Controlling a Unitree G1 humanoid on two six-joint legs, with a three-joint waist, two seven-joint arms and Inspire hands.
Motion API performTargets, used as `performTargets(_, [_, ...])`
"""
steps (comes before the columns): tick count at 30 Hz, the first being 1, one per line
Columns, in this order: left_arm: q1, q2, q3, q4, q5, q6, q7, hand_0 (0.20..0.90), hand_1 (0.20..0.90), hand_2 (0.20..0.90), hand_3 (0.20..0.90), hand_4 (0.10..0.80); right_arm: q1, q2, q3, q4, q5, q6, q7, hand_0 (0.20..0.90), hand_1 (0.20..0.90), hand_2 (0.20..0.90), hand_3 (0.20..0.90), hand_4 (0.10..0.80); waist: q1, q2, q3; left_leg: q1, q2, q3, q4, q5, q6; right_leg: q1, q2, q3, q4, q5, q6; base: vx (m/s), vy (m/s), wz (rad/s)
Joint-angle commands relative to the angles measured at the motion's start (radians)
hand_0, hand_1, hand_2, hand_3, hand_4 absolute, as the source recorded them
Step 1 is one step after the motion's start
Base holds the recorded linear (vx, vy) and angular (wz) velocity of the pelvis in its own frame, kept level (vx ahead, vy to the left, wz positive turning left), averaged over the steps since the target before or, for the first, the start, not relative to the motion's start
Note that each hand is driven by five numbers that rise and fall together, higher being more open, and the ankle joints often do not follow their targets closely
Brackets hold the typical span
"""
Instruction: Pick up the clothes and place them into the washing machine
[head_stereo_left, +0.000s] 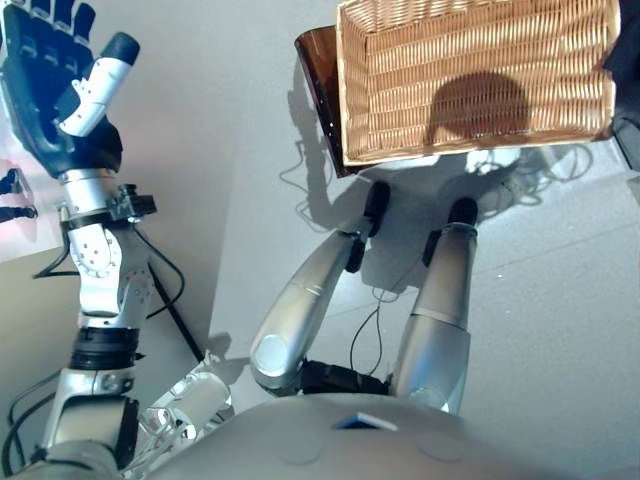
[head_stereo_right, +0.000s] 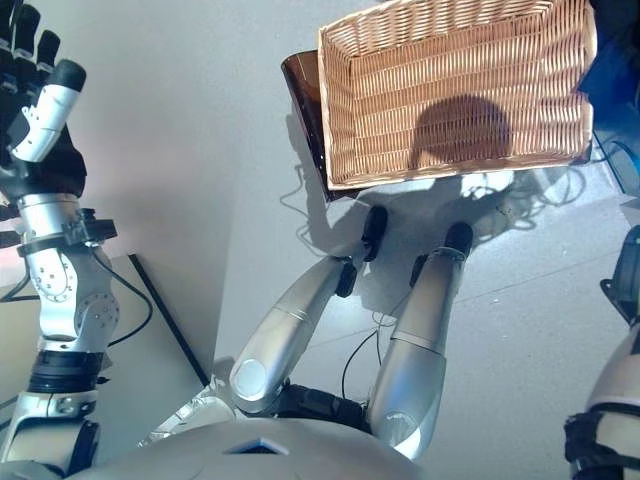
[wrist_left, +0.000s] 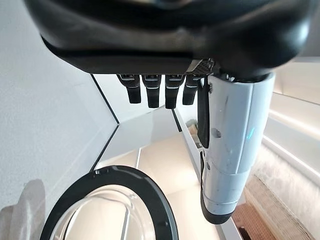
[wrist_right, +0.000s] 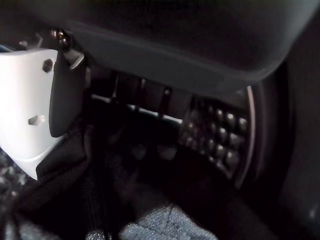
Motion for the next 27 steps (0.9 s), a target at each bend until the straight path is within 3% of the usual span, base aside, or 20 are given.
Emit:
performTargets(1, [0.033, -0.020, 0.090, 0.017, -0.021, -0.097, 0.003, 0.900, 0.900, 0.900, 0.900, 0.800, -0.235, -0.447, 0.176, -0.112, -0.159, -0.152, -0.136, 0.200, 0.200, 0.200, 0.200, 0.300, -0.023, 0.003, -0.191, 0.011, 0.046, -0.081, 0.017, -0.057, -0.091, 0.154, 0.090, -0.113, -0.141, -0.045, -0.093, -0.017, -0.046, -0.02])
performTargets(3, [0.036, -0.018, 0.089, 0.013, -0.019, -0.094, -0.002, 0.900, 0.900, 0.900, 0.900, 0.800, -0.256, -0.437, 0.203, -0.079, -0.143, -0.156, -0.104, 0.200, 0.200, 0.200, 0.200, 0.300, -0.022, -0.004, -0.191, 0.013, 0.051, -0.086, 0.005, -0.054, -0.089, 0.155, 0.099, -0.105, -0.153, -0.035, -0.090, -0.031, -0.063, -0.01])
performTargets(4, [0.036, -0.026, 0.086, 0.009, -0.020, -0.094, -0.004, 0.900, 0.900, 0.900, 0.900, 0.800, -0.257, -0.431, 0.211, -0.077, -0.139, -0.159, -0.106, 0.233, 0.233, 0.233, 0.233, 0.324, -0.023, -0.003, -0.189, 0.014, 0.055, -0.087, 0.003, -0.052, -0.088, 0.156, 0.101, -0.103, -0.157, -0.031, -0.089, -0.041, -0.070, -0.03])
performTargets(5, [0.041, -0.032, 0.081, 0.012, -0.017, -0.093, -0.007, 0.900, 0.900, 0.900, 0.900, 0.800, -0.240, -0.425, 0.201, -0.066, -0.132, -0.161, -0.088, 0.625, 0.625, 0.625, 0.625, 0.604, -0.025, -0.003, -0.187, 0.014, 0.057, -0.087, 0.003, -0.050, -0.088, 0.159, 0.100, -0.103, -0.161, -0.029, -0.090, -0.040, -0.060, -0.04])
performTargets(6, [0.042, -0.036, 0.079, 0.015, -0.017, -0.091, -0.009, 0.900, 0.900, 0.900, 0.900, 0.800, -0.227, -0.413, 0.189, -0.050, -0.106, -0.166, -0.052, 0.900, 0.900, 0.900, 0.900, 0.800, -0.026, -0.003, -0.185, 0.016, 0.059, -0.089, 0.003, -0.050, -0.089, 0.162, 0.100, -0.103, -0.163, -0.027, -0.090, -0.038, -0.053, -0.05])
performTargets(11, [0.050, -0.047, 0.085, 0.023, -0.030, -0.092, -0.010, 0.900, 0.900, 0.900, 0.900, 0.800, -0.164, -0.337, 0.135, -0.019, 0.016, -0.197, 0.027, 0.900, 0.900, 0.900, 0.900, 0.800, -0.031, -0.011, -0.178, 0.034, 0.059, -0.091, -0.019, -0.038, -0.091, 0.174, 0.095, -0.106, -0.176, -0.018, -0.091, -0.015, -0.011, 0.00])
performTargets(17, [0.055, -0.069, 0.090, 0.025, -0.039, -0.093, -0.011, 0.900, 0.900, 0.900, 0.900, 0.800, 0.142, -0.218, -0.133, -0.058, 0.133, -0.238, 0.095, 0.900, 0.900, 0.900, 0.900, 0.800, -0.041, -0.009, -0.174, 0.065, 0.061, -0.098, -0.041, -0.021, -0.089, 0.219, 0.091, -0.127, -0.202, -0.016, -0.095, -0.009, 0.005, 0.03])
performTargets(20, [0.057, -0.060, 0.093, 0.024, -0.034, -0.081, -0.025, 0.900, 0.900, 0.900, 0.900, 0.800, 0.386, -0.070, -0.285, -0.135, 0.185, -0.254, 0.157, 0.900, 0.900, 0.900, 0.900, 0.800, -0.035, -0.033, -0.180, 0.111, 0.067, -0.113, -0.069, -0.012, -0.088, 0.278, 0.090, -0.154, -0.239, -0.009, -0.096, 0.011, -0.001, 0.13])
performTargets(21, [0.059, -0.056, 0.091, 0.023, -0.035, -0.081, -0.025, 0.900, 0.900, 0.900, 0.900, 0.800, 0.401, -0.068, -0.297, -0.142, 0.184, -0.253, 0.156, 0.900, 0.900, 0.900, 0.900, 0.800, -0.033, -0.036, -0.180, 0.115, 0.067, -0.114, -0.071, -0.011, -0.088, 0.282, 0.090, -0.155, -0.241, -0.008, -0.096, 0.023, -0.004, 0.08])
performTargets(23, [0.062, -0.065, 0.094, 0.022, -0.033, -0.071, -0.032, 0.900, 0.900, 0.900, 0.900, 0.800, 0.522, 0.028, -0.365, -0.193, 0.202, -0.265, 0.183, 0.900, 0.900, 0.900, 0.900, 0.800, -0.025, -0.051, -0.187, 0.140, 0.070, -0.128, -0.091, -0.005, -0.086, 0.315, 0.091, -0.173, -0.267, -0.002, -0.095, 0.017, 0.002, 0.02])
performTargets(27, [0.054, -0.088, 0.103, 0.039, -0.019, -0.060, -0.037, 0.900, 0.900, 0.900, 0.900, 0.800, 0.678, 0.221, -0.395, -0.232, 0.228, -0.272, 0.245, 0.900, 0.900, 0.900, 0.900, 0.800, -0.005, -0.084, -0.204, 0.185, 0.077, -0.152, -0.113, 0.002, -0.084, 0.384, 0.087, -0.204, -0.313, 0.009, -0.091, 0.062, -0.012, 0.07])
